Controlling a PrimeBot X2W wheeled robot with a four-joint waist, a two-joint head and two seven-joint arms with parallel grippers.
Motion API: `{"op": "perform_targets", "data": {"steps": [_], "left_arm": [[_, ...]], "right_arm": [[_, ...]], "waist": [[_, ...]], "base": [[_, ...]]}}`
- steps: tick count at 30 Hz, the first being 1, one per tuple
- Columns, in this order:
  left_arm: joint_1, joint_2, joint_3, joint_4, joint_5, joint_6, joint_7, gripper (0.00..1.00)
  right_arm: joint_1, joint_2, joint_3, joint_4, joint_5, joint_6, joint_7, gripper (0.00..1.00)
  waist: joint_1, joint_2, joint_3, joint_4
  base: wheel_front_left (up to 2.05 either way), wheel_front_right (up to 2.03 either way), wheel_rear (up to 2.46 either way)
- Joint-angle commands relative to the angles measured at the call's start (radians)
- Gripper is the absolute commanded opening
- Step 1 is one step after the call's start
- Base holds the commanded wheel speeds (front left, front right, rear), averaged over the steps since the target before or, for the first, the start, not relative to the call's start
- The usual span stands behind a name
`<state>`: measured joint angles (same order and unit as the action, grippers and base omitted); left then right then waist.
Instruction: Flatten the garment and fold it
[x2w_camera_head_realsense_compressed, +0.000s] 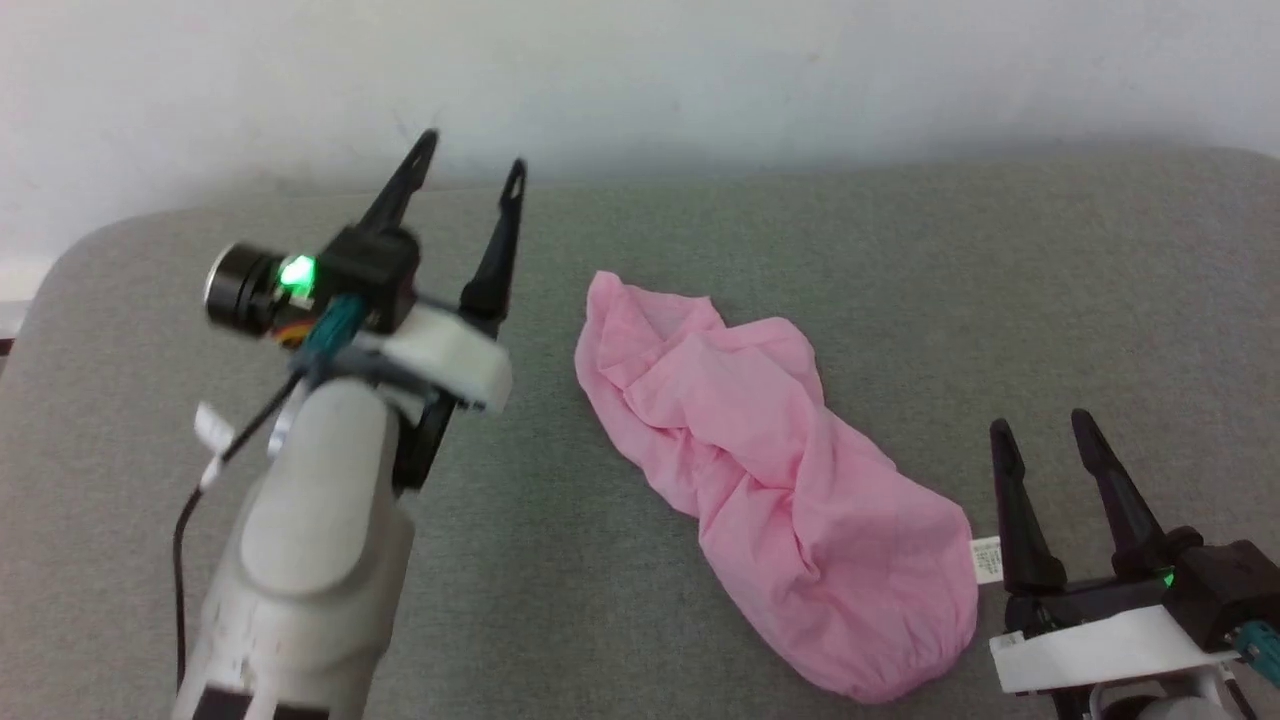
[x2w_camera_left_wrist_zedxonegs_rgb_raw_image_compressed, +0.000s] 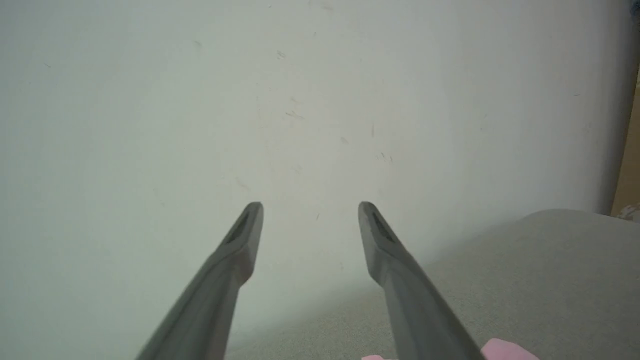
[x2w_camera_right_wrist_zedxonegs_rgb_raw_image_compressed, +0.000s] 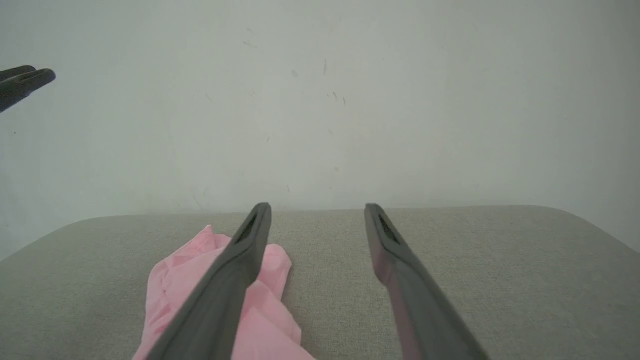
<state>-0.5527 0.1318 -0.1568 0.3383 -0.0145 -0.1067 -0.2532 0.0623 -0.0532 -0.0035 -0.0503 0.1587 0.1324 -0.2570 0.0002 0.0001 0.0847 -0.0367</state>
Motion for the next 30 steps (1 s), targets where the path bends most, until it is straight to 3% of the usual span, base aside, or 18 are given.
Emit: {"op": "perform_targets", "data": {"steps": [1, 5, 14, 22, 30], "left_arm": [[-0.061, 0.005, -0.024, 0.050, -0.003, -0.011, 0.019, 1.00], [-0.234, 0.003, -0.122, 0.212, -0.042, -0.023, 0.135, 1.00], [-0.487, 0.054, -0.542, 0.478, -0.326, -0.024, 0.522, 1.00], [-0.588, 0.172, -0.838, 0.533, -0.559, -0.024, 0.798, 1.00], [-0.587, 0.256, -1.018, 0.500, -0.772, -0.024, 1.036, 1.00]], "right_arm": [[-0.016, 0.003, 0.000, -0.002, 0.005, -0.002, -0.005, 1.00], [-0.036, 0.003, 0.005, -0.001, 0.014, -0.002, -0.005, 1.00], [-0.093, 0.003, 0.027, 0.002, 0.035, -0.002, -0.005, 1.00], [-0.134, 0.003, 0.034, 0.007, 0.053, -0.002, -0.005, 1.00], [-0.154, 0.003, 0.041, 0.007, 0.061, -0.002, -0.005, 1.00]], "waist": [[-0.0002, -0.0001, 0.035, -0.036], [-0.0002, -0.0001, 0.068, -0.069], [-0.0002, -0.0001, 0.162, -0.148], [-0.0002, -0.0001, 0.235, -0.216], [-0.0002, -0.0001, 0.271, -0.242]], "base": [[0.00, 0.00, 0.00], [0.00, 0.00, 0.00], [0.00, 0.00, 0.00], [0.00, 0.00, 0.00], [0.00, 0.00, 0.00]]}}
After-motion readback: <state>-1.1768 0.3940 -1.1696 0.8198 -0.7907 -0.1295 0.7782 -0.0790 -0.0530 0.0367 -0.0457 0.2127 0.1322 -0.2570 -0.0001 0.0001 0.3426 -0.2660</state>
